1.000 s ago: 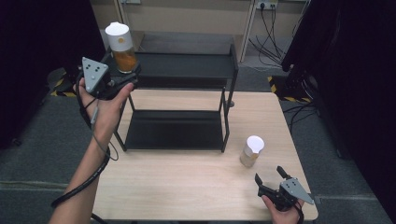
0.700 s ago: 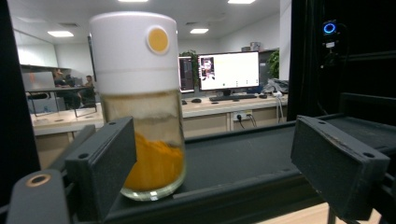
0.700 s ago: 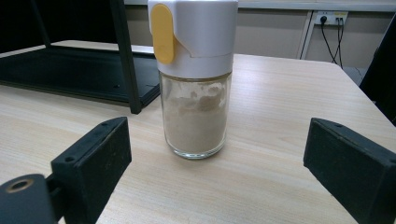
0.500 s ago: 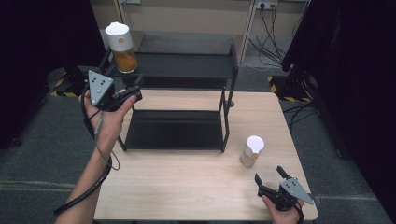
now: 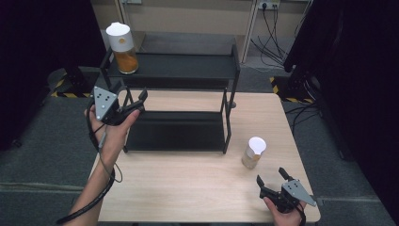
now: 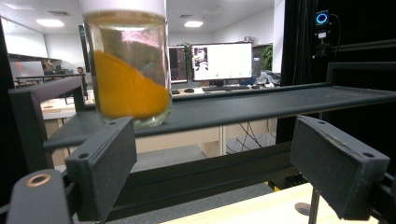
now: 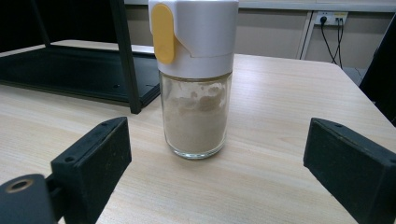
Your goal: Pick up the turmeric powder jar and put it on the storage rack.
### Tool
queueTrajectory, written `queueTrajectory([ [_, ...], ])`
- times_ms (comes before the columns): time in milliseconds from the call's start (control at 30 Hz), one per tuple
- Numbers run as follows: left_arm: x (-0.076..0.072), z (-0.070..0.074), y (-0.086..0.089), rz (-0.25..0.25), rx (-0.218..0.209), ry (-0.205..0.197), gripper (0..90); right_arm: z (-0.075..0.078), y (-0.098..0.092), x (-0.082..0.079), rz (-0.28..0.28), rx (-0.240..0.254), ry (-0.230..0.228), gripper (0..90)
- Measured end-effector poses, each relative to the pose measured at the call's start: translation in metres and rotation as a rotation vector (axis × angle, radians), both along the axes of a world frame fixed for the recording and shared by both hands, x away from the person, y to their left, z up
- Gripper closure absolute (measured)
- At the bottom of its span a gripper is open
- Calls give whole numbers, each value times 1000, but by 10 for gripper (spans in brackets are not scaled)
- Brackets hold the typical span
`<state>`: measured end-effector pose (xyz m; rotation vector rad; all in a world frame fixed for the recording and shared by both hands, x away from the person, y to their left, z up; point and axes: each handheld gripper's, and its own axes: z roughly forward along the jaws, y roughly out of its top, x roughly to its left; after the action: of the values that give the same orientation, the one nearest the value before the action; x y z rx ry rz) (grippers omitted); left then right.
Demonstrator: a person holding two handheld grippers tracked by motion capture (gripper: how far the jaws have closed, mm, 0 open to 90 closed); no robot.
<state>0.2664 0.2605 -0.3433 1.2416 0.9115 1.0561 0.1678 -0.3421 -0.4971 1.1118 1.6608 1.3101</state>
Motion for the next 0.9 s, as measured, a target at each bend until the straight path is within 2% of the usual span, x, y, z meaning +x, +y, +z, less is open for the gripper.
queueTrajectory([
  [900,-19,-57,-4,-42,9,34,143,0,1,0,-1,-1,-2,78],
])
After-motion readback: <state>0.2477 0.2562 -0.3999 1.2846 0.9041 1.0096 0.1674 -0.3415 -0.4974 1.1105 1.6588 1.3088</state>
